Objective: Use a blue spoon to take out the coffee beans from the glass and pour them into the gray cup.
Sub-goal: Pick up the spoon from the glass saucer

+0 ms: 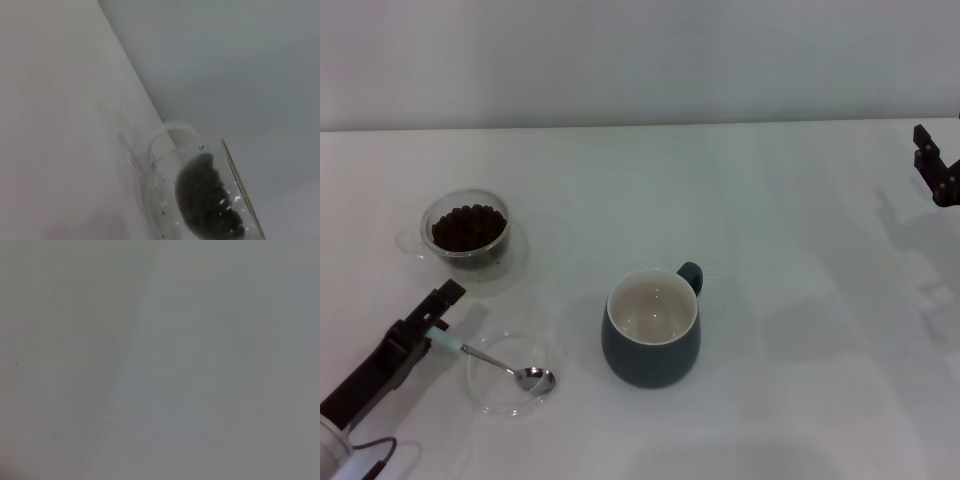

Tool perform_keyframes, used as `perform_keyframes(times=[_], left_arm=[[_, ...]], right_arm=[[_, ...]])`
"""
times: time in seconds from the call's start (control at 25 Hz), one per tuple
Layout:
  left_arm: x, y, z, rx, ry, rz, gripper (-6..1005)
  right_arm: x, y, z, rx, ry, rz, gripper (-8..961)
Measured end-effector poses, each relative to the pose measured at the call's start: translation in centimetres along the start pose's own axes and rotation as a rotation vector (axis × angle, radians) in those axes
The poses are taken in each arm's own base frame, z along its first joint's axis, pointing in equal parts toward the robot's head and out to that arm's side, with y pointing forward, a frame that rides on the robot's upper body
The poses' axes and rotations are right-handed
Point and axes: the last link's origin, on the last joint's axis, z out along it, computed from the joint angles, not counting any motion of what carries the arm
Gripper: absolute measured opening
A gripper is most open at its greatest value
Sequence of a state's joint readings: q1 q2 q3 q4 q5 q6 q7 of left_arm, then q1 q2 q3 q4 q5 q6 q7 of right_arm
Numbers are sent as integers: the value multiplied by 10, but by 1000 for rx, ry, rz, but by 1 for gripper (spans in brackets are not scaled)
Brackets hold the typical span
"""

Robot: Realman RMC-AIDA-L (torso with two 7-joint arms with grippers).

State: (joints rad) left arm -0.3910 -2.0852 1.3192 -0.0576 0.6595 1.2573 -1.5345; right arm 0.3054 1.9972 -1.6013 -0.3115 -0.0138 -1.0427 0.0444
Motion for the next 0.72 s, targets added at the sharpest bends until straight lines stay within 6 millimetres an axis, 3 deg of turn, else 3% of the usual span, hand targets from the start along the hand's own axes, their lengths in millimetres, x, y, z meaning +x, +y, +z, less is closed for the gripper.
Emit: perform_keyframes(times=[0.72], left_arm=[[-8,3,-2,-24,-8,87,887]], right_arm=[[0,-1,3,2,4,-1,564]])
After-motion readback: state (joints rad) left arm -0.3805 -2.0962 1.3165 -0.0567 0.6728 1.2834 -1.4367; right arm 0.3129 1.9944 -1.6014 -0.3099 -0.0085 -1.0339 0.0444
